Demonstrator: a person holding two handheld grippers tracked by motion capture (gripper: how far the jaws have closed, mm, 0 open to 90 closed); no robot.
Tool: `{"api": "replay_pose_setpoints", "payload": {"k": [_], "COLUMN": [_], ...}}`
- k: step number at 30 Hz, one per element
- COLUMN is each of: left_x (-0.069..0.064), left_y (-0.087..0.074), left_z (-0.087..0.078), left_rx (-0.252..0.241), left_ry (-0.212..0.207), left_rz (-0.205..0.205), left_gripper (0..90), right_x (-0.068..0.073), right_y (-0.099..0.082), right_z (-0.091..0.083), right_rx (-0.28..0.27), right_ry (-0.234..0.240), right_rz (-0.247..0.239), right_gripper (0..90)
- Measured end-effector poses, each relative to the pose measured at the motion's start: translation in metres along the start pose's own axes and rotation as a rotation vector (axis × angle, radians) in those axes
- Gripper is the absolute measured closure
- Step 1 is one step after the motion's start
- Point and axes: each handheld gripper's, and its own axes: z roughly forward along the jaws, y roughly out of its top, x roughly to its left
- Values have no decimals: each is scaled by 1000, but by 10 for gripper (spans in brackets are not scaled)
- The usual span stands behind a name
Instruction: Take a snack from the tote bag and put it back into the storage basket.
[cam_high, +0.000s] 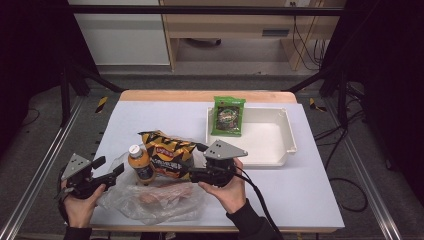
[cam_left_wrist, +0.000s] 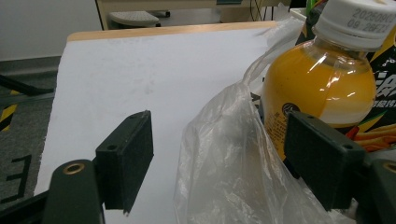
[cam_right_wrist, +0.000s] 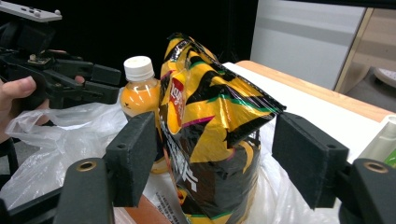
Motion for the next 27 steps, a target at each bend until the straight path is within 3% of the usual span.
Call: {"api": "replay_pose_setpoints", "payload": {"k": [6, 11, 19, 20, 27], "left_x": [-1, -1, -1, 0, 0], "left_y": [0, 0, -1, -1, -1], "left_z": [1, 2, 1, 1, 1], "left_rx": [4, 3, 4, 1, 2], "left_ry": [-1, -2, -3, -3, -2], "left_rz": [4, 3, 7, 7, 6], "left_gripper": [241, 241, 241, 241, 241], "right_x": [-1, -4, -5, -5, -8], "right_y": [-2, -3, -4, -5, -5], "right_z": [4, 25, 44, 46, 44], "right_rx": [14, 40, 33, 43, 62], "right_ry": [-3, -1, -1, 3, 11], "right_rz": [-3, -1, 4, -3, -15], "right_gripper": [304, 309, 359, 441, 659]}}
